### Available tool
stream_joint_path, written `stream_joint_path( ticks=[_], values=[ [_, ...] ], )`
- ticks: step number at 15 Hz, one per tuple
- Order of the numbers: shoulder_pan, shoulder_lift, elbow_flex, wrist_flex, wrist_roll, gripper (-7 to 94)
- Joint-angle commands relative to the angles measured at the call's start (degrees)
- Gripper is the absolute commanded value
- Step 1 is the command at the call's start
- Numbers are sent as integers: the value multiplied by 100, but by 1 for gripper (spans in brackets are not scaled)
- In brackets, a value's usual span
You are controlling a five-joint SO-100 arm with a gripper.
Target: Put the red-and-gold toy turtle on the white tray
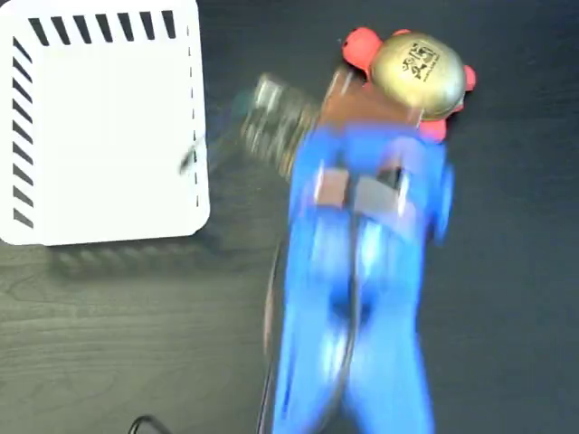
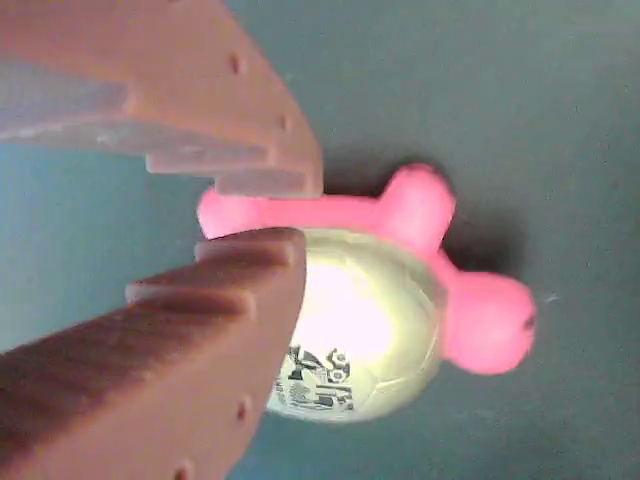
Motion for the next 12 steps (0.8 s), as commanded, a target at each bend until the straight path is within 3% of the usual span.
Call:
stream_joint_path(
  ticks=[1,4,6,10,12],
  values=[
    [149,-932,-1793,703,334,0],
    [272,-2083,-3410,1819,633,0],
    [422,-2558,-4025,2136,598,0],
    [633,-3375,-4939,2804,-53,0],
    [729,-3665,-5388,3094,-229,16]
  ],
)
